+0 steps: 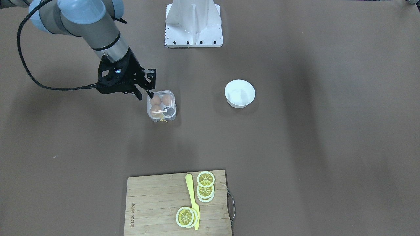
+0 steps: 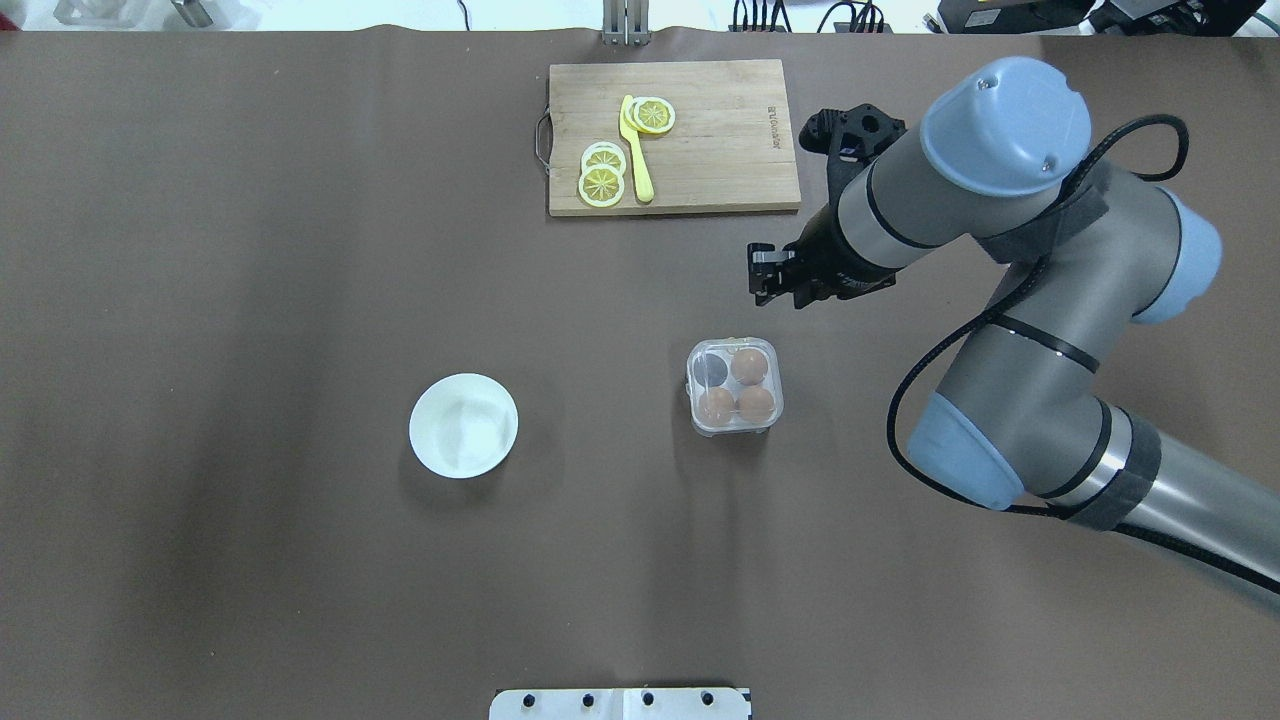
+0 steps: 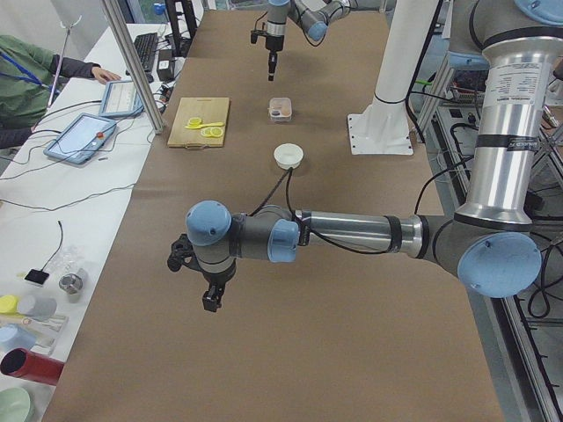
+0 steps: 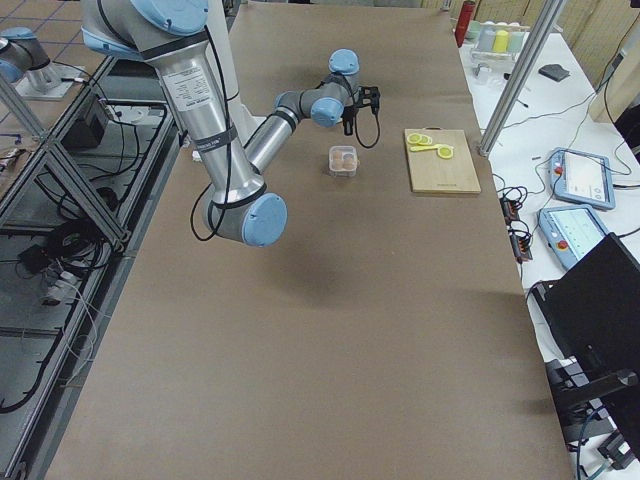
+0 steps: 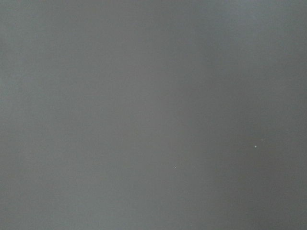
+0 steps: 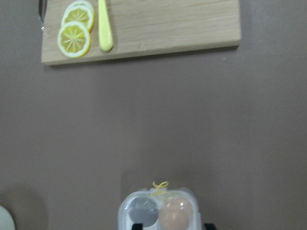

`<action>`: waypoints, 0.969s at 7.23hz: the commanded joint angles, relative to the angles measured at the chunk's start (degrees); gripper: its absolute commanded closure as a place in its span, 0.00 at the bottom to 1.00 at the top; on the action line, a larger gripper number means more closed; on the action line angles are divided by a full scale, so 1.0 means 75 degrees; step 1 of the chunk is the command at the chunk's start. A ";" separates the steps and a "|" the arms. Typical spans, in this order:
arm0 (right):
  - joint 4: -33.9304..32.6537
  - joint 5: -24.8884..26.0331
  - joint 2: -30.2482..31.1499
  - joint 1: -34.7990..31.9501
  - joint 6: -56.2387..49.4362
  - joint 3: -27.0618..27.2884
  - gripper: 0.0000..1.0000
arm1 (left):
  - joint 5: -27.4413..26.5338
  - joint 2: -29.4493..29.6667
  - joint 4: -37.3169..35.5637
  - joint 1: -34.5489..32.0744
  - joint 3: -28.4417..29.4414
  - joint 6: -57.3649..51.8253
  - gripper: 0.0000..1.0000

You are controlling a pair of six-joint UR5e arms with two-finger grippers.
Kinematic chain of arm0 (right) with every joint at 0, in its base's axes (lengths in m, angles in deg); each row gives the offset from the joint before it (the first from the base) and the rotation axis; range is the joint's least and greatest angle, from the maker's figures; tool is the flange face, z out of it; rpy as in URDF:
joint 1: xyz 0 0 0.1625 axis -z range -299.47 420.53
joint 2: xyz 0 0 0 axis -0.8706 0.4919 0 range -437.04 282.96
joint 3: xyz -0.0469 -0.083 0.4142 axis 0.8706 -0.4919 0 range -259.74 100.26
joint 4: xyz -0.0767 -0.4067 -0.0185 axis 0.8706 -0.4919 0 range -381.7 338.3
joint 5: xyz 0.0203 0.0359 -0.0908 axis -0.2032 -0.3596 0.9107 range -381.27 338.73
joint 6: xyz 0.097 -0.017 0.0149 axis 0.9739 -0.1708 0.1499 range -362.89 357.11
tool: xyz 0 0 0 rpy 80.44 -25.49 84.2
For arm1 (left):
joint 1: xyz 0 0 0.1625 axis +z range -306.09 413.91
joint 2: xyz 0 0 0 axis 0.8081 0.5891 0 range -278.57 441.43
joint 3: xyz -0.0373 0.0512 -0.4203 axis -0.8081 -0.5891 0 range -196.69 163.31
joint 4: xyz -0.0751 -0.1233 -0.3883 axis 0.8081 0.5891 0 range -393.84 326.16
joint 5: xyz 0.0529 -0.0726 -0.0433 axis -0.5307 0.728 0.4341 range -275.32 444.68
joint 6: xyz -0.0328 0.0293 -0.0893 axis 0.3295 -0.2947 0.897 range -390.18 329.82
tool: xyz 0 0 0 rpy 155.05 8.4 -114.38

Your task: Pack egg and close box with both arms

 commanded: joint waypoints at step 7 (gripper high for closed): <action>-0.1648 -0.1636 0.0955 -0.4787 -0.7619 -0.2646 0.00 | -0.0413 -0.0776 -0.1002 -0.0217 -0.1491 0.1568 0.02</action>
